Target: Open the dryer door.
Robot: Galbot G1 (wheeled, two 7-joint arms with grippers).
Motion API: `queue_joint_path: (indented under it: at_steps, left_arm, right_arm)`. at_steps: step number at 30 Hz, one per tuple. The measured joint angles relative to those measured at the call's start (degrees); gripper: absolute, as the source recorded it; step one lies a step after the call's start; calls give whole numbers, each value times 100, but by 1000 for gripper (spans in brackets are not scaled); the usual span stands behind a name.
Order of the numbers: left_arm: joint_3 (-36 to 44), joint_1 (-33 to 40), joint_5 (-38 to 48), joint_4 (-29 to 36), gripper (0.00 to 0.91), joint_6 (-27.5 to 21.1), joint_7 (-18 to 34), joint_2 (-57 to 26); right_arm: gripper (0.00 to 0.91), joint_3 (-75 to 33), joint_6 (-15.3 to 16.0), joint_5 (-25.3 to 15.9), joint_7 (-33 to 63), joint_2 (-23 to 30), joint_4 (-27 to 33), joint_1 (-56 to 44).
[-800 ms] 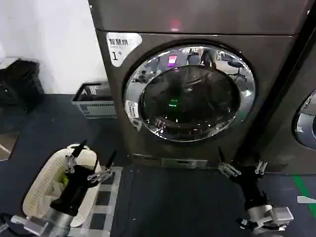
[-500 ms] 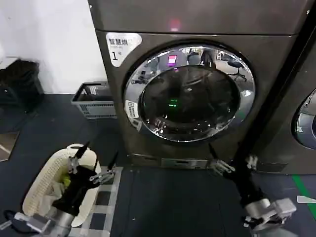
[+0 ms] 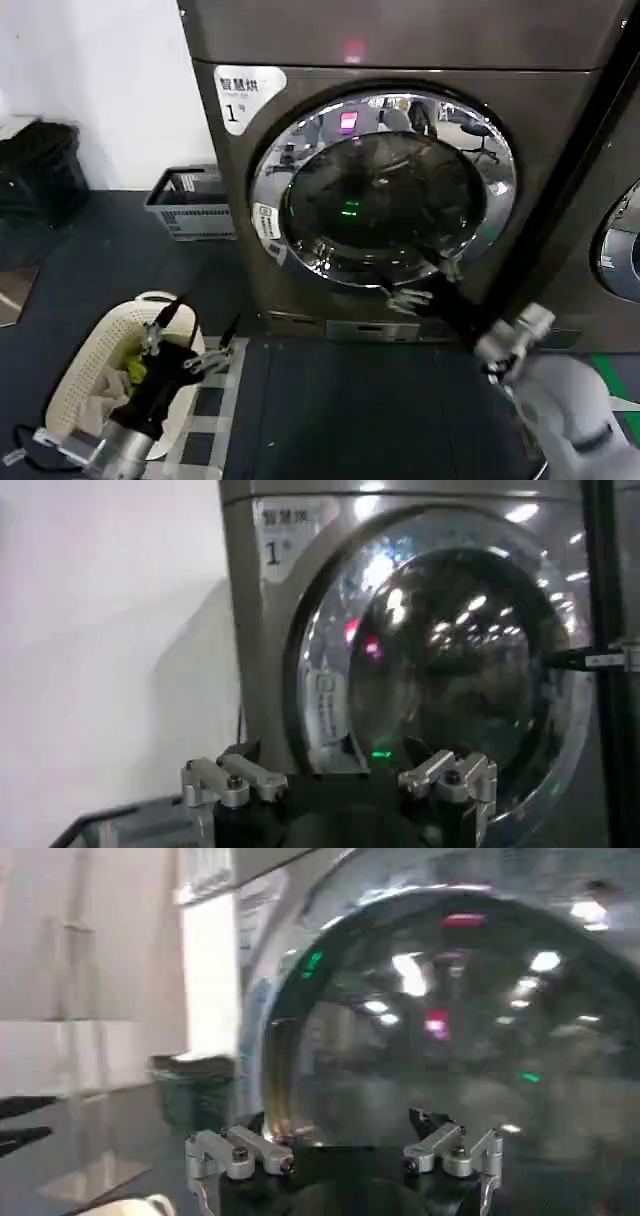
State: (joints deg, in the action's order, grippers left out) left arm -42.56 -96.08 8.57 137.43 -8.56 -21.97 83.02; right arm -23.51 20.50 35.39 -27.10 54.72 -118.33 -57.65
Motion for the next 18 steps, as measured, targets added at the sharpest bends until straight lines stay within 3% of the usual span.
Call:
queue_joint_path:
  at_steps: [7,13,18]
  left_arm:
    - [-33,-92,-103,61,907,7,-98,63]
    - [-106,-165,-199,66,907,88,-153,59]
    - [-107,-220,-105,91,907,97,-298,50]
  right_arm:
    - [907,912,-55,-79,-391,142,745,1018]
    - [907,1547,-505,-915,-393,551,1351,1579]
    - [907,1992,-583,-1164,-270,982,1898,1998]
